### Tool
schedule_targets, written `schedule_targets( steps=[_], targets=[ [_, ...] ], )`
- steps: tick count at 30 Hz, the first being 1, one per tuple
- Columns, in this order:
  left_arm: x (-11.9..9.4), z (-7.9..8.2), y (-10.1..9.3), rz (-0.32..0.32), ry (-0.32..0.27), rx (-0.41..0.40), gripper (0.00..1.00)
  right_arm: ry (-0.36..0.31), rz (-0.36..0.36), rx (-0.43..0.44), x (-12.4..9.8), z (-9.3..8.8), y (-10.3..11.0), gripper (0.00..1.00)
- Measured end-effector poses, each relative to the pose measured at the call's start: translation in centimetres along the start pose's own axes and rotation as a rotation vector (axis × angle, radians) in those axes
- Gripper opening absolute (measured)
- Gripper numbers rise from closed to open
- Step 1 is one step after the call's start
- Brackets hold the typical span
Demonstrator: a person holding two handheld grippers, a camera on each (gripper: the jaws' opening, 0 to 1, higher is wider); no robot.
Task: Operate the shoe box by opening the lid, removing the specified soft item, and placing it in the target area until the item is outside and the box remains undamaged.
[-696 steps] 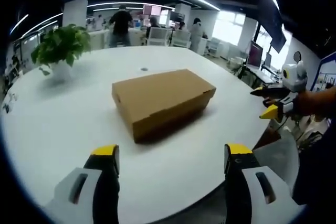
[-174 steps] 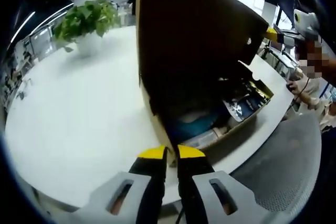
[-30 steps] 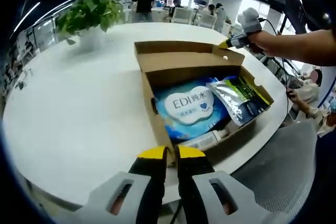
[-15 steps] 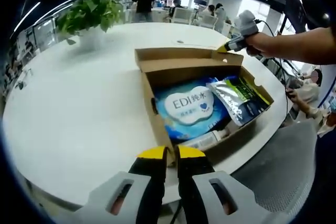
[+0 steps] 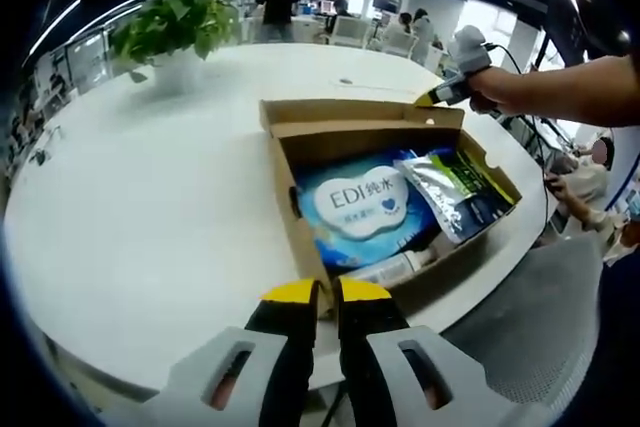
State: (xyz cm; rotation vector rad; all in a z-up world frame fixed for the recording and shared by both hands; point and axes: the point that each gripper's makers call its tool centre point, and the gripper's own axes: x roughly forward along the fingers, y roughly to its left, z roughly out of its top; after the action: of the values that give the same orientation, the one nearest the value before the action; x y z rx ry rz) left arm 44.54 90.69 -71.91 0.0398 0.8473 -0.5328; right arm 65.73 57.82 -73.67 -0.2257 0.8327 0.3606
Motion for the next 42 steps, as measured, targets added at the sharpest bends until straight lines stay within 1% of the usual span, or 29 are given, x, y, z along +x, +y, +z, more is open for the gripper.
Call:
schedule_targets(
  steps=[3, 5, 7, 11, 12, 16, 20, 24, 28, 42],
  targets=[
    [0.0, 0.0, 0.0, 0.000, -0.002, -0.011, 0.04, -0.006, -0.003, -0.002, 0.0, 0.0, -0.1, 0.02],
    [0.0, 0.0, 0.0, 0.000, -0.002, -0.017, 0.04, -0.015, -0.015, -0.002, -0.2, 0.1, -0.3, 0.06],
    [0.0, 0.1, 0.0, 0.000, -0.002, -0.023, 0.04, -0.039, -0.021, -0.001, -1.0, 0.5, -0.3, 0.12],
    [0.0, 0.2, 0.1, 0.005, -0.009, -0.030, 0.04, -0.069, -0.031, -0.003, -2.0, 1.1, -0.7, 0.14],
    [-0.1, 0.6, 0.1, 0.007, -0.024, -0.035, 0.05, -0.078, -0.036, 0.000, -2.4, 1.3, -0.8, 0.14],
    [-0.4, 1.5, 0.1, 0.008, -0.045, -0.028, 0.08, -0.099, -0.033, 0.000, -3.0, 1.5, -0.8, 0.14],
    [-0.5, 2.3, -0.2, 0.003, -0.059, -0.017, 0.09, -0.126, -0.027, 0.008, -4.3, 1.8, -0.2, 0.12],
    [-0.3, 2.5, -0.6, -0.006, -0.060, -0.008, 0.09, -0.133, -0.018, 0.013, -4.3, 1.5, 0.1, 0.12],
    [-0.1, 2.6, -1.1, -0.014, -0.061, -0.009, 0.10, -0.146, -0.009, 0.023, -4.9, 1.4, 0.6, 0.11],
    [1.3, 3.0, -3.3, -0.072, -0.051, 0.016, 0.11, -0.182, 0.002, 0.019, -7.9, 1.1, 2.1, 0.10]
  ],
)
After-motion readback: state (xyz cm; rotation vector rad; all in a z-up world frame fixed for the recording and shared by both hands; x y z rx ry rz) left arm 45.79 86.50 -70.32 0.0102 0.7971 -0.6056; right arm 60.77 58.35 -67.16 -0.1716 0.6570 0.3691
